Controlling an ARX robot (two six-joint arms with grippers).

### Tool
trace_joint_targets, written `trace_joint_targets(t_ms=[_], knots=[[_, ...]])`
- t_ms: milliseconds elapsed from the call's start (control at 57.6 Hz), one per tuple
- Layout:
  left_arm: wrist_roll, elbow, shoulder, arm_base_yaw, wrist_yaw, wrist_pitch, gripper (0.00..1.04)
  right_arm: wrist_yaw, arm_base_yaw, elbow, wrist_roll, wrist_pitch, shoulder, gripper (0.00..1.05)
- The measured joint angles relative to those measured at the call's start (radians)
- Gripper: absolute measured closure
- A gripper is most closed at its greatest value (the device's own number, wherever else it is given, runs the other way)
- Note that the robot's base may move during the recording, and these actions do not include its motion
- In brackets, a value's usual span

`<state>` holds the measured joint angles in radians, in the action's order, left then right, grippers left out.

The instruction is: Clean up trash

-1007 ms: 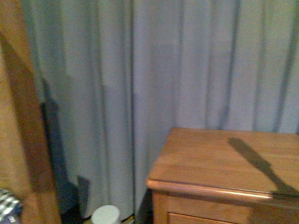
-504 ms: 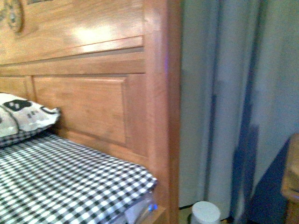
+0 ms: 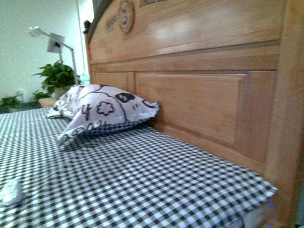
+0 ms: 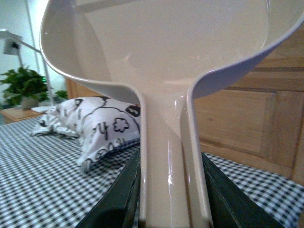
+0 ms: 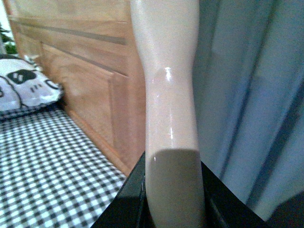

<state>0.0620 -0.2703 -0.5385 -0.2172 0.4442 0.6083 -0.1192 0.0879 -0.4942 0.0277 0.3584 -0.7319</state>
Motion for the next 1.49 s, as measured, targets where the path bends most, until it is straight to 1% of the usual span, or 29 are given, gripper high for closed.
trace_joint_targets(t_ms=[399,521,538,573,590,625,660,764,833,868,886,1024,1094,1215,1389,1493], knots=[[0.003,0.0,0.003,-0.002,-0.016,0.0,0.76,0.011,0.003,0.0,0.001,0.0,-0.002,0.84],[0.004,0.0,0.001,-0.001,0.003,-0.008,0.76,-0.003,0.001,0.0,0.0,0.0,-0.001,0.84],[0.005,-0.011,0.002,-0.002,0.011,-0.055,0.76,-0.004,0.0,0.0,0.0,0.0,-0.001,0.84],[-0.002,-0.058,-0.006,-0.017,0.048,-0.2,0.76,-0.005,0.0,0.0,0.0,0.0,-0.001,0.84],[-0.016,-0.095,-0.03,-0.035,0.071,-0.291,0.76,-0.005,0.0,0.0,0.0,0.0,-0.001,0.84],[-0.064,-0.143,-0.093,-0.075,0.103,-0.397,0.76,-0.003,0.0,0.0,0.0,0.0,0.0,0.84],[-0.116,-0.161,-0.159,-0.11,0.134,-0.428,0.76,0.002,0.0,0.0,0.0,0.0,0.0,0.84],[-0.237,-0.207,-0.33,-0.175,0.197,-0.435,0.76,0.0,0.0,0.0,0.0,0.0,0.0,0.84],[-0.392,-0.289,-0.512,-0.22,0.264,-0.469,0.76,0.0,0.0,0.0,0.0,0.0,0.0,0.84],[-0.478,-0.334,-0.599,-0.23,0.275,-0.494,0.76,0.0,0.0,0.0,0.0,0.0,0.0,0.84],[-0.485,-0.343,-0.616,-0.231,0.276,-0.5,0.76,0.0,0.0,0.0,0.0,0.0,0.0,0.84],[-0.668,-0.431,-0.796,-0.219,0.255,-0.562,0.76,0.0,0.0,0.0,0.0,0.0,0.0,0.84],[-0.756,-0.463,-0.861,-0.193,0.225,-0.564,0.76,0.0,0.0,0.0,0.0,0.0,0.0,0.84],[-0.86,-0.502,-0.935,-0.135,0.198,-0.586,0.76,0.0,0.0,0.0,0.0,0.0,0.0,0.84],[-0.938,-0.552,-1.001,-0.057,0.181,-0.647,0.76,0.0,0.0,0.0,0.0,0.0,0.0,0.84],[-0.969,-0.585,-1.015,-0.035,0.181,-0.7,0.76,0.0,0.0,0.0,0.0,0.0,0.0,0.84]])
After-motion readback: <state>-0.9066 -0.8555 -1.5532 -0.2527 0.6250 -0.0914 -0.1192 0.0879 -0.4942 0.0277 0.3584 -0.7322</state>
